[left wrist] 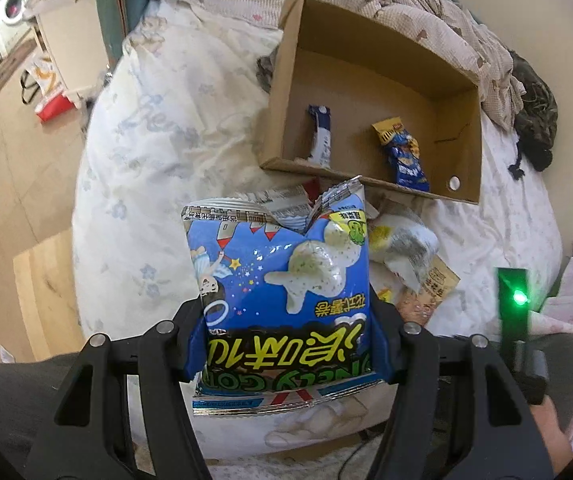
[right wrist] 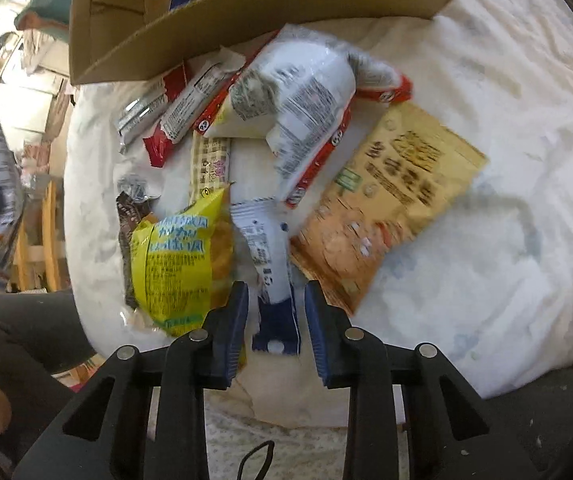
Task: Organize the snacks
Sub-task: 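Grasp the large blue chip bag with the left gripper while the right gripper grasps a white tube packet, then carry both packets over the box and open both grippers to drop them, then withdraw both grippers from the box back toward the remaining snacks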
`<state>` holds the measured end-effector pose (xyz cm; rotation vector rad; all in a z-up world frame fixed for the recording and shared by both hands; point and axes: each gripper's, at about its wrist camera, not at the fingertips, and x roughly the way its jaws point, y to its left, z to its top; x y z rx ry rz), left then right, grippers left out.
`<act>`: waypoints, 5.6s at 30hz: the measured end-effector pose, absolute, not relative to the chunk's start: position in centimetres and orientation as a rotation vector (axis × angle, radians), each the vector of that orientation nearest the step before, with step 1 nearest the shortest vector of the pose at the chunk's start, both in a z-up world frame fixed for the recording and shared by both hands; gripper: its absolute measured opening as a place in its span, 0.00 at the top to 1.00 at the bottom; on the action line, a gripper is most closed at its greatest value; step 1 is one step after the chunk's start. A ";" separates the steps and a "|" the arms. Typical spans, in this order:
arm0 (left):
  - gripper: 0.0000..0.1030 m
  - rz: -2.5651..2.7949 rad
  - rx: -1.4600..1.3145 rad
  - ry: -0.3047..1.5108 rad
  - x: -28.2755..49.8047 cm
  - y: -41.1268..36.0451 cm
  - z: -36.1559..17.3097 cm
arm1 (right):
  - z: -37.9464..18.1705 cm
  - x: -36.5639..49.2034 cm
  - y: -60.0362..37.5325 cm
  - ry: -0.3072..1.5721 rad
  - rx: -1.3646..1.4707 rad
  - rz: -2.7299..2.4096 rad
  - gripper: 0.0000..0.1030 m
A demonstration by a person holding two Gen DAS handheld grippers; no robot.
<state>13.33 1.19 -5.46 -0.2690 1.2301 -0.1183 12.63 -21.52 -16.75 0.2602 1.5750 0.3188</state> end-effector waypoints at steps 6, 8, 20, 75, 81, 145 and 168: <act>0.42 -0.117 -0.248 1.225 13.2 0.8 -5.3 | -17.4 12.3 -20.7 1.582 0.224 0.335 0.80; 0.42 -0.114 -0.248 1.228 13.2 0.8 -5.4 | -16.9 12.1 -20.9 1.573 0.226 0.353 0.81; 0.42 -0.052 -0.188 1.238 13.2 0.9 -6.3 | -14.9 10.8 -21.9 1.534 0.228 0.351 0.81; 0.42 -0.047 -0.037 0.903 24.6 -2.7 -1.5 | -3.0 23.6 -27.1 0.918 0.419 0.342 0.80; 0.42 -0.047 -0.039 0.914 24.7 -3.4 -3.4 | -4.8 24.0 -26.2 0.956 0.360 0.338 0.80; 0.09 0.082 -0.043 0.728 18.7 0.0 1.3 | -0.1 18.5 -25.8 0.808 0.219 0.206 0.21; 0.09 0.022 -0.100 0.877 11.6 -0.1 -1.4 | -3.6 11.8 -27.4 0.973 0.267 0.216 0.21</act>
